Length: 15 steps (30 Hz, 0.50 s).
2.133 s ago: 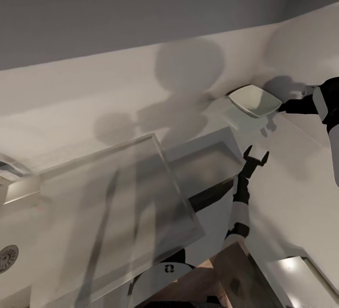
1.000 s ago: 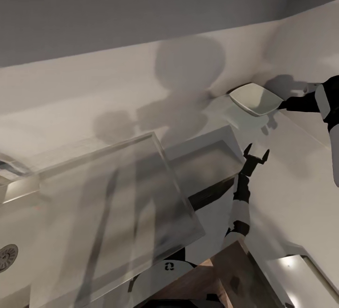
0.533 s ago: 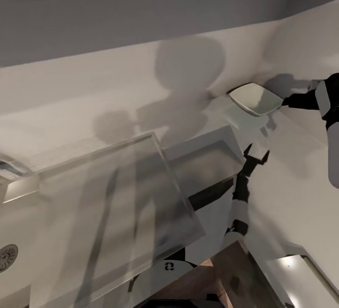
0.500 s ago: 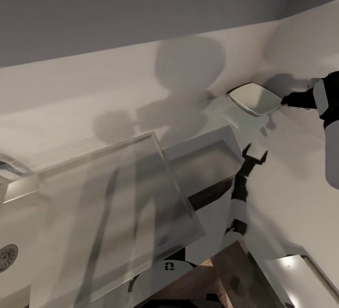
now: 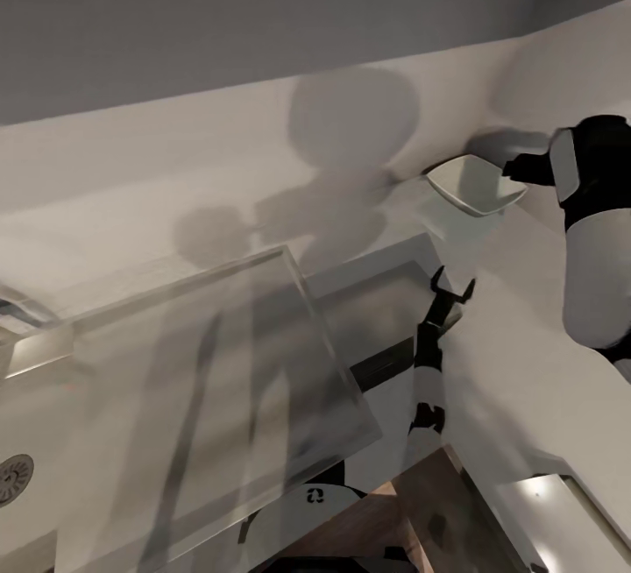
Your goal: In the kitchen, take the Vidalia onion out of the sink, dice it on the chopping board with the paring knife, put the diced onion into the bowl on the countertop, then place both the paring knife and the chopping board into the sink.
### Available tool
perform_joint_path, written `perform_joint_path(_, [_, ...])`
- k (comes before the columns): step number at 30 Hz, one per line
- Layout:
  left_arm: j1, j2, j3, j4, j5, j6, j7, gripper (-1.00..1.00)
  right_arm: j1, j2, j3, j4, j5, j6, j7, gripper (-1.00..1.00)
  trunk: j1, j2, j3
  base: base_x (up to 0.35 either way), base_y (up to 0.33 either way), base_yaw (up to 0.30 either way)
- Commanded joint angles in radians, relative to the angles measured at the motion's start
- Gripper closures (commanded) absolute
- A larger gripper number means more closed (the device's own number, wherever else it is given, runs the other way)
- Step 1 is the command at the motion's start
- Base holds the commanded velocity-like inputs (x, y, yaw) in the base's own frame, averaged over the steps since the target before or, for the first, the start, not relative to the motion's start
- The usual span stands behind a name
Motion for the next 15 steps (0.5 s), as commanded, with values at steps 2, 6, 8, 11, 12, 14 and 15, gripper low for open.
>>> perform_joint_path(2, [0.0,0.001,-0.008,0.0,0.009,-0.001,0.004,-1.0,-0.001,0.005,-0.03,-0.001,0.006,0.001,-0.012,-1.0,0.001,-0.002,-0.001,0.0,0.0,0.0])
perform_joint_path(6, [0.0,0.0,-0.008,0.002,0.009,-0.001,0.003,-1.0,-0.001,0.008,-0.104,-0.001,0.005,-0.004,-0.025,-1.0,0.001,-0.002,-0.001,0.0,0.0,0.0])
perform_joint_path(8, [0.0,-0.001,-0.009,0.002,0.009,-0.001,0.003,-1.0,-0.001,0.008,-0.138,-0.001,0.005,-0.006,-0.029,-1.0,0.001,-0.002,-0.001,0.0,0.0,0.0])
perform_joint_path(11, [-0.001,-0.003,-0.009,0.003,0.009,-0.001,0.004,-1.0,-0.001,0.005,-0.172,-0.001,0.005,-0.009,-0.033,-1.0,0.001,-0.002,-0.001,0.0,0.0,0.0])
perform_joint_path(12, [-0.001,-0.003,-0.009,0.003,0.009,-0.001,0.004,-1.0,-0.001,0.005,-0.174,-0.001,0.005,-0.009,-0.034,-1.0,0.001,-0.002,-0.001,0.0,0.0,0.0])
perform_joint_path(14, [-0.001,-0.004,-0.009,0.003,0.009,-0.001,0.004,-1.0,-0.001,0.004,-0.18,-0.003,0.005,-0.011,-0.049,-1.0,0.001,-0.002,-0.001,0.0,0.0,0.0])
perform_joint_path(15, [-0.001,-0.004,-0.009,0.003,0.009,-0.001,0.004,-1.0,-0.001,0.004,-0.181,-0.004,0.005,-0.016,-0.06,-1.0,0.001,-0.002,-0.001,0.0,0.0,0.0])
